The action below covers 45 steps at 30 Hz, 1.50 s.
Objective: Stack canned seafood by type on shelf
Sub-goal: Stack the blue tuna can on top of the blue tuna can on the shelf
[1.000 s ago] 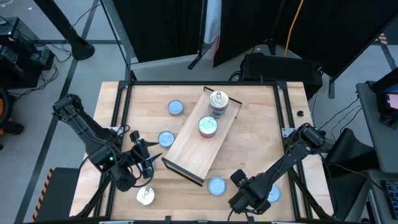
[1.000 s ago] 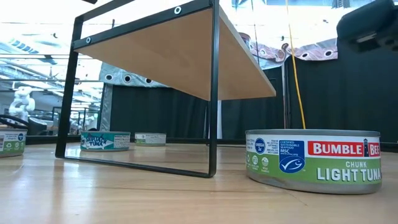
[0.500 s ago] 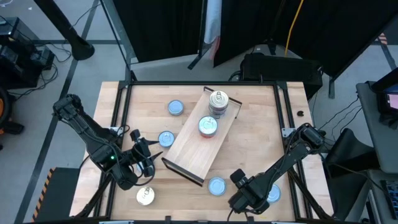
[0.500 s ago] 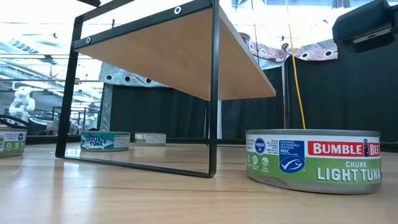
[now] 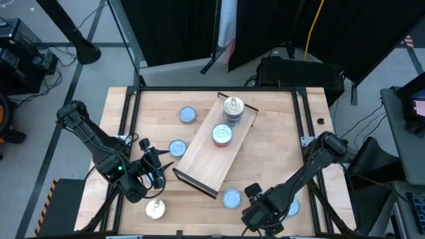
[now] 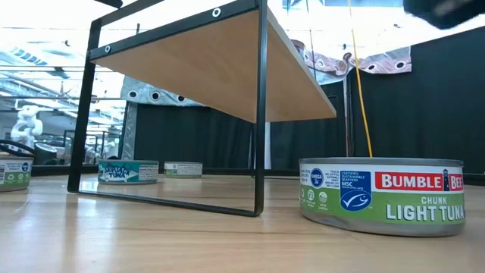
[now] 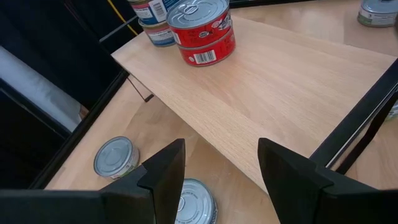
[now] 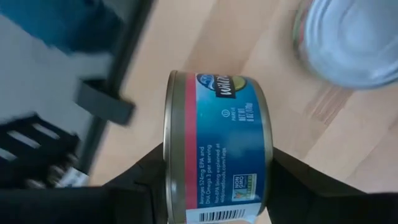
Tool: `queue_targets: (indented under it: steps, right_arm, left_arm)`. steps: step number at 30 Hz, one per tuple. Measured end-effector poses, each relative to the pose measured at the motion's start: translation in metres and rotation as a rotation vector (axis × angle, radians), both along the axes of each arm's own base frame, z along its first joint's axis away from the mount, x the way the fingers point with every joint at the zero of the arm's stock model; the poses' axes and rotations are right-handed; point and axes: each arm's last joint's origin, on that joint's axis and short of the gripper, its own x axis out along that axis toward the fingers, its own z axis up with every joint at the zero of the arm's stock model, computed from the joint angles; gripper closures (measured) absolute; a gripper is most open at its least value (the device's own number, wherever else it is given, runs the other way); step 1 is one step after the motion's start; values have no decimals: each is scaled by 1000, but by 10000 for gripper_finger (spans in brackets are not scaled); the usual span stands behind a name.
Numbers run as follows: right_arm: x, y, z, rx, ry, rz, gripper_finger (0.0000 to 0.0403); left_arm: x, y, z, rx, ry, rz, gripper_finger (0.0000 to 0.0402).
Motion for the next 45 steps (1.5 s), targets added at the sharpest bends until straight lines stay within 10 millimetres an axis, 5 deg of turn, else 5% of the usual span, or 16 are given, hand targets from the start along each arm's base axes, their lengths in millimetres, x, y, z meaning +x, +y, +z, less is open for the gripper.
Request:
queue_targets:
  steps: [6,12,21,28,37,45]
  right_arm:
    - [12,-8,46,79,-129,-107,220]
    - [22,-44,118,148,-399,-174,219]
    - [4,-145,220,190,-923,-208,218]
    - [-34,-233,272,105,-1222,-431,217]
    - [-42,-308,266,154,-1160,-978,216]
    - [-9,-320,197,239,-962,-1105,216]
  left_arm:
    - [0,0,0,3,1,-2,199]
    - [-5,6,9,-2,-45,9,199]
    - [-16,17,23,-55,-101,16,199]
    - [-16,17,23,-54,-103,16,199]
    - [-16,17,23,-43,-110,20,199]
    - [-20,21,29,-45,-122,9,199]
